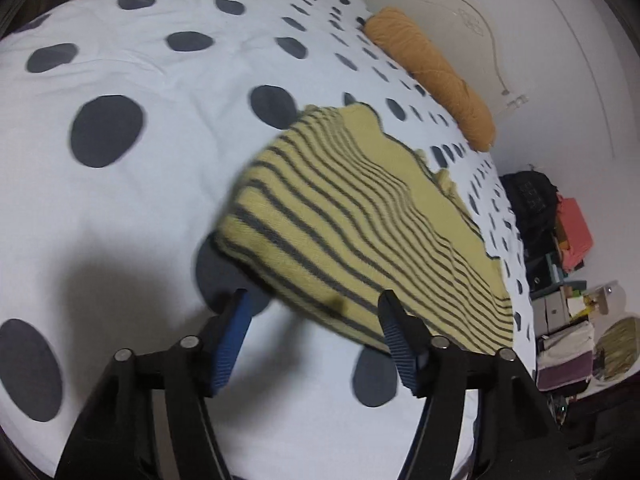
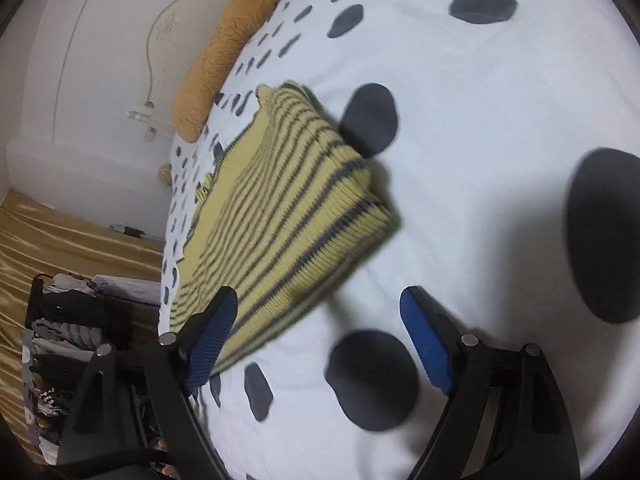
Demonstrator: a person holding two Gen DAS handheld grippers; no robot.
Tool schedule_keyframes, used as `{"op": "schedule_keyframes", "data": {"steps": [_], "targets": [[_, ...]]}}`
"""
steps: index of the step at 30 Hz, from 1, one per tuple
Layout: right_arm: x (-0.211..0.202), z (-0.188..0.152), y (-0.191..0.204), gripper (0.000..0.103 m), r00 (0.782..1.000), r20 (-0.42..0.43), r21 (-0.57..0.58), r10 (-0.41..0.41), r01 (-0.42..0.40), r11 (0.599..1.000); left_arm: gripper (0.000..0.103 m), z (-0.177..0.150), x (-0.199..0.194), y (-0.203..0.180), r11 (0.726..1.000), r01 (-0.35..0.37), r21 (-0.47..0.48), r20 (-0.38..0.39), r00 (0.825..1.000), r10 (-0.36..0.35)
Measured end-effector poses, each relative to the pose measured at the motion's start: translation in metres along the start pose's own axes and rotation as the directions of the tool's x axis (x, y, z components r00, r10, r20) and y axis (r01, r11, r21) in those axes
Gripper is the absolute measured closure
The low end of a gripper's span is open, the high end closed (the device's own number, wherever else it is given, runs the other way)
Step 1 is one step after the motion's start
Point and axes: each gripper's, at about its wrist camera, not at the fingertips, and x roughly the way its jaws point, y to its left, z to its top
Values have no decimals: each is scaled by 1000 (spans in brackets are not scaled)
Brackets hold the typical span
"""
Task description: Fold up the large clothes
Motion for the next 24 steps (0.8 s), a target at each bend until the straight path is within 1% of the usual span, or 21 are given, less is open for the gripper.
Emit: {"op": "schedule_keyframes", "data": {"steps": [1,2,3,4,5,6,8,9,10,11,12,13,14,15,17,20,22,24], "targets": [[5,3,6,21,1000,7,-23,27,-27,999,31,1,7,-7,1000,-4,29,-8,1000,4],[10,7,10,22,999,7,-40,49,-48,998,30,2,13,-12,999,-10,44,-14,1000,11],[22,13,17,22,999,-4,-52,38,-38,998,29,4,20,-14,999,-14,40,-19,1000,15],[28,16,18,22,1000,-6,-45,20,-20,999,23,7,29,-14,1000,-8,14,-26,1000,9],[38,19,20,23,1000,-15,-33,11,-11,999,20,8,34,-12,1000,0,-10,-36,999,0],[49,22,21,24,1000,-26,-24,10,-11,1000,20,10,43,-10,999,13,-32,-52,999,-15],[61,27,23,30,1000,-16,-26,-3,3,1000,20,14,58,-8,998,22,-56,-71,997,-26],[64,29,24,36,1000,-10,-37,-4,4,999,20,16,64,-8,998,31,-58,-69,997,-35],[67,31,25,61,1000,-2,-51,3,-3,999,22,18,66,-7,998,40,-55,-58,997,-43],[69,32,23,74,1000,-7,-49,14,-14,999,45,19,67,-7,998,48,-48,-36,998,-49],[70,33,21,74,1000,-6,-40,28,-28,999,66,20,67,-7,998,45,-42,-17,999,-46],[70,33,19,75,999,-5,-37,39,-39,999,71,22,69,-6,998,49,-38,-21,999,-50],[68,31,20,76,999,-5,-51,39,-39,998,75,24,71,-5,997,51,-50,-25,998,-52],[67,30,24,77,1000,3,-83,30,-30,996,76,24,72,-5,997,50,-56,-25,998,-51],[61,27,28,78,1000,19,-122,13,-10,992,79,24,67,-10,998,42,-36,-3,999,-42],[49,25,50,79,998,69,-207,-11,25,978,81,21,51,-23,1000,23,19,58,998,-24],[39,18,70,79,993,114,-291,-38,70,954,81,19,42,-30,999,9,40,77,997,-12],[27,11,85,79,990,137,-329,-24,68,942,81,15,31,-33,999,1,46,88,996,-5]]}}
